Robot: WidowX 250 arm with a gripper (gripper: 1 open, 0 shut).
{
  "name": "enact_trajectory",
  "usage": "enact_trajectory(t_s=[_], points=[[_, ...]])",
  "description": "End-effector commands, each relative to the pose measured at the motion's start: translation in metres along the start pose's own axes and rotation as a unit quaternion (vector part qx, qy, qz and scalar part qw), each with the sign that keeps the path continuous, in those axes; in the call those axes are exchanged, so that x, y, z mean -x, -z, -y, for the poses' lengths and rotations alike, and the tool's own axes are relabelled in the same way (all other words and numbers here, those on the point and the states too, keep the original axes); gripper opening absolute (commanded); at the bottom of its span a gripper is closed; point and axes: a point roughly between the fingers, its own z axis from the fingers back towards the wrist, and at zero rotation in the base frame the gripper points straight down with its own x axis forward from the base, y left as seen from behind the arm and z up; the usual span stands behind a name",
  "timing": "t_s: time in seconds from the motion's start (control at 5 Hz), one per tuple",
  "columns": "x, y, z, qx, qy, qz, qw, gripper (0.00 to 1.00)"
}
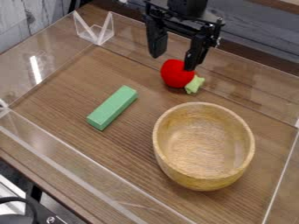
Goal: Put the green block in the brown bowl
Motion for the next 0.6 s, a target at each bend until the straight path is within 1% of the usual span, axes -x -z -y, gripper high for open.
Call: enact_trajectory(t_s=[0.0, 0.2, 0.4], points=[[0.002, 0.008, -0.003, 0.0, 0.004, -0.011, 0.9999, 1.0], [0.02, 0.017, -0.021, 0.002, 0.019, -0.016, 0.9997, 1.0], [0.037, 0.024, -0.049, 0.002, 0.019, -0.001, 0.9998, 1.0]])
